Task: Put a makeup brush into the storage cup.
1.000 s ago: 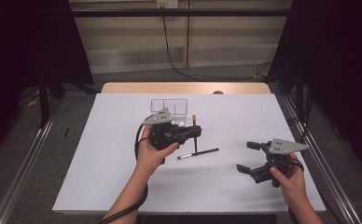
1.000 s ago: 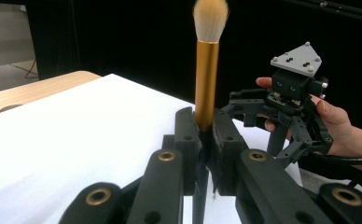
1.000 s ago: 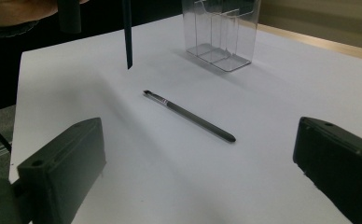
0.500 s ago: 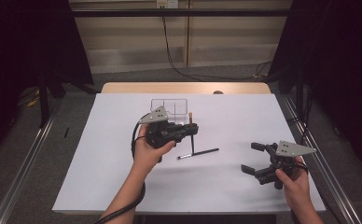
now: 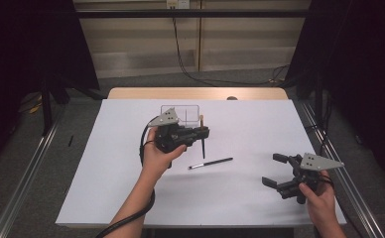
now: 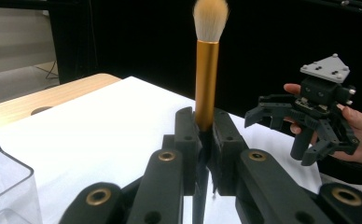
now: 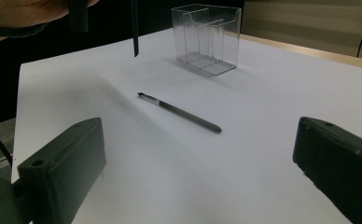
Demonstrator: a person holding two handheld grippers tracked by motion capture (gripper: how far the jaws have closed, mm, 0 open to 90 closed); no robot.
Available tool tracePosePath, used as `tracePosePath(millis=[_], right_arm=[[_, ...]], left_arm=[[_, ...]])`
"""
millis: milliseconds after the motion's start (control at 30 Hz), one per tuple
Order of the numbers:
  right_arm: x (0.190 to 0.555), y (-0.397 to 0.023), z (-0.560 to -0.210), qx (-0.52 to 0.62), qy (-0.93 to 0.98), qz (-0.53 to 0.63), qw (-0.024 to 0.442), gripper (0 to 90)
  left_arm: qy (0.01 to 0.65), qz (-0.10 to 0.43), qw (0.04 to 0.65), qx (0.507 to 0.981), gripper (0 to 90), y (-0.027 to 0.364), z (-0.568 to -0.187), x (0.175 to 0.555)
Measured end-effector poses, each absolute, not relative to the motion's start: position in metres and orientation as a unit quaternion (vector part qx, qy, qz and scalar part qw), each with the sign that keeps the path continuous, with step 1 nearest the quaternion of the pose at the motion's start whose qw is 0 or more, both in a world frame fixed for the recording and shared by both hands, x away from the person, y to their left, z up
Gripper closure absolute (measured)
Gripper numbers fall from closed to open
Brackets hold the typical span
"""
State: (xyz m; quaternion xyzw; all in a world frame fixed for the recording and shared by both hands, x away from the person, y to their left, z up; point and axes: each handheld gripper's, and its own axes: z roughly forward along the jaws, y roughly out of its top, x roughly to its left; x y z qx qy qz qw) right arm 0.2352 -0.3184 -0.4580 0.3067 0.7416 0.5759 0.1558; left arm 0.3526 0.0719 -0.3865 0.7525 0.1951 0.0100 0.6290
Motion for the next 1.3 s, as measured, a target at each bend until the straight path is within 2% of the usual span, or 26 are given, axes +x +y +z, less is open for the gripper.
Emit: tracePosePath(millis=[1300], right_arm=[[0.233,-0.324,-0.460,0.310,0.740,0.576,0.157,2.3]], left_arm=[[0.234,0.068,0.620,0.746,83.3,0.079,-0.362,0.402]])
